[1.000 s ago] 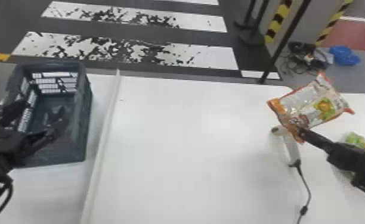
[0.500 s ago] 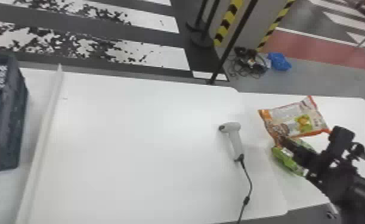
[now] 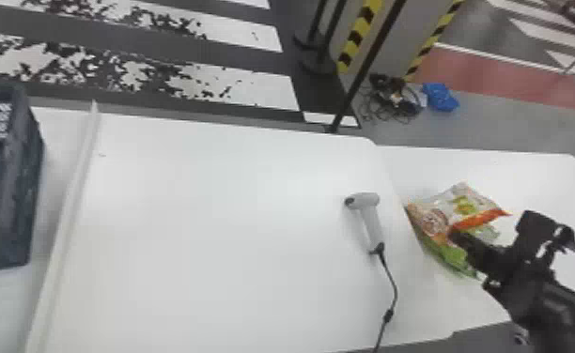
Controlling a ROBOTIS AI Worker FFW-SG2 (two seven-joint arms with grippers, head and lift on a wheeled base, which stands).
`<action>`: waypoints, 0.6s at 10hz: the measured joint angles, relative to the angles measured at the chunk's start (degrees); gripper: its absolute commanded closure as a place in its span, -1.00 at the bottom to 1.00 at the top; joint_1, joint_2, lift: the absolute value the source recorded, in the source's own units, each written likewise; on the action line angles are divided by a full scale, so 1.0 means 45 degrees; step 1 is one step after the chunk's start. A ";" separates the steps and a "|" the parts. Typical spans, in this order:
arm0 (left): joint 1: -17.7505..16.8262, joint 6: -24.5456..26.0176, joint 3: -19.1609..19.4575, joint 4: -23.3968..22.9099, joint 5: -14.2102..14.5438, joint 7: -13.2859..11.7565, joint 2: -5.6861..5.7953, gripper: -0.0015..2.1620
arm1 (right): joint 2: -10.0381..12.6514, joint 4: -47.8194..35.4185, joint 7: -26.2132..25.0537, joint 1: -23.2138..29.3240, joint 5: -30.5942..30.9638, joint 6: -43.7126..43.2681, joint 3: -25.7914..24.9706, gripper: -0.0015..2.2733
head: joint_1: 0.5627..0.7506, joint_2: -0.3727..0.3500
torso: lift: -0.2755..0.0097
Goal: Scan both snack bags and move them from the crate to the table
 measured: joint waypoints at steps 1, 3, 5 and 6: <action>0.0020 0.0000 -0.0001 -0.0039 0.0010 -0.0014 0.0000 -0.92 | 0.0005 0.0040 -0.0222 -0.0011 0.0007 -0.0147 0.0053 -0.96 | 0.41 -0.94 | 0.32; 0.0063 0.0000 0.0013 -0.0124 0.0015 -0.0011 0.0000 -0.92 | 0.0298 -0.0468 -0.0837 0.0295 0.0006 -0.0837 0.0068 -0.97 | 0.41 -0.94 | 0.32; 0.0073 0.0001 -0.0023 -0.0254 0.0017 -0.0009 -0.0030 -0.92 | 0.1293 -0.2834 -0.0974 0.1379 0.0004 -0.1766 0.0192 -0.97 | 0.41 -0.94 | 0.32; 0.0068 0.0023 -0.0106 -0.0346 0.0016 -0.0011 -0.0069 -0.92 | 0.1883 -0.4305 -0.0985 0.1978 0.0004 -0.1980 0.0429 -0.97 | 0.41 -0.94 | 0.32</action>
